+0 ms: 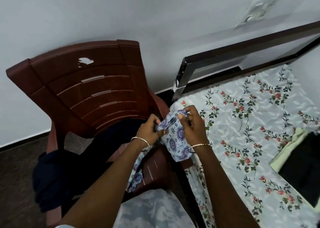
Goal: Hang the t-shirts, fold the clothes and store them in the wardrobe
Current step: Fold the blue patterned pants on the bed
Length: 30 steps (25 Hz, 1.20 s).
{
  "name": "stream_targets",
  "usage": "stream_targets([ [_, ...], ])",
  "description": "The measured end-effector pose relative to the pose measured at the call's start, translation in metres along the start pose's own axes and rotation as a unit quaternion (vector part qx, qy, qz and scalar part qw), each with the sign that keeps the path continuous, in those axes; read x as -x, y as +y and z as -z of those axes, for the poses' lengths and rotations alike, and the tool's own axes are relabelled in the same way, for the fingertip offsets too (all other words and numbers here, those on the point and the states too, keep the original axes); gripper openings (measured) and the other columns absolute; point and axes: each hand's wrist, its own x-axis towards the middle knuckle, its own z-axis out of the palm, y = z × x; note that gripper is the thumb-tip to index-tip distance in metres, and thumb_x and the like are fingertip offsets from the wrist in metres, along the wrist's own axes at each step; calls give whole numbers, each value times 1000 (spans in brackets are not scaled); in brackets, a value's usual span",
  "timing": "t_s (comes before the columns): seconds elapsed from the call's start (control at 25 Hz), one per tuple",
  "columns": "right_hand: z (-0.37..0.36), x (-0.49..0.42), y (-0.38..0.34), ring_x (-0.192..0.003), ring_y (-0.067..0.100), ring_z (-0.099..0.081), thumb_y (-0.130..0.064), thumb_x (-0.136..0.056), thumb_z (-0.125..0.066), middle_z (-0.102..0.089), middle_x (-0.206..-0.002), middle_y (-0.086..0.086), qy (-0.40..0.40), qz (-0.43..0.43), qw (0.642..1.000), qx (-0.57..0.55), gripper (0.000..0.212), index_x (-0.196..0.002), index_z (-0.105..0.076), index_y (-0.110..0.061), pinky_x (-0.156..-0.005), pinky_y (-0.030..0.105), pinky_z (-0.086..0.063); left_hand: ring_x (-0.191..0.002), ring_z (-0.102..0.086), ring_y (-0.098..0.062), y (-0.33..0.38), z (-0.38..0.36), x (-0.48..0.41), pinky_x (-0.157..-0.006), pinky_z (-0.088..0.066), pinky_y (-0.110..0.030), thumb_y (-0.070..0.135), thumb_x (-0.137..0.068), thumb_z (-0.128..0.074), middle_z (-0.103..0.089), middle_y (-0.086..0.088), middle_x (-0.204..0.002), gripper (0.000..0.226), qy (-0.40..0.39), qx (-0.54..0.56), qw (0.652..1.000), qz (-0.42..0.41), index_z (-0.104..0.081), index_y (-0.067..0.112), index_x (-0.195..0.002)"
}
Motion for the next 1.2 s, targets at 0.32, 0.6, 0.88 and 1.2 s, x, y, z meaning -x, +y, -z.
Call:
stream_targets([
  [0.32,75,48,-81,-50,7,-43,-10,-95,-65,-56,-64,0,45,14,989,-140,16,-89,-63,-25,-50,24,-36,-85,-66,-18,47,8,77,-80,-54,-38,31,-75,-63,-73,3,-95,26,1,-14,1000,-14,-68,34,-100],
  [0.6,155,145,-140,-54,21,-52,-9,-71,-55,-59,-53,6,-49,81,934,-343,17,-56,-63,-4,-59,27,-45,-51,-48,-14,135,-31,153,-52,-34,-26,66,-97,-37,-58,-2,-68,61,-130,268,948,117,-65,12,-86],
  [0.88,218,237,-164,-44,8,-30,-25,-59,-65,-39,-45,-2,-201,134,839,-488,23,-52,-54,-6,-51,26,-18,-119,-52,-26,188,-89,204,-102,-45,-42,37,-88,-68,-51,-5,-135,41,-235,120,964,-30,-53,29,-125],
  [1.2,255,321,-164,-42,9,-33,-21,-61,-62,-43,-45,0,-184,154,857,-456,19,-53,-55,-4,-49,21,-25,-55,-69,-23,232,-152,280,-63,-59,-32,12,-99,-56,-72,-16,-72,19,-252,389,856,230,-61,-5,-92],
])
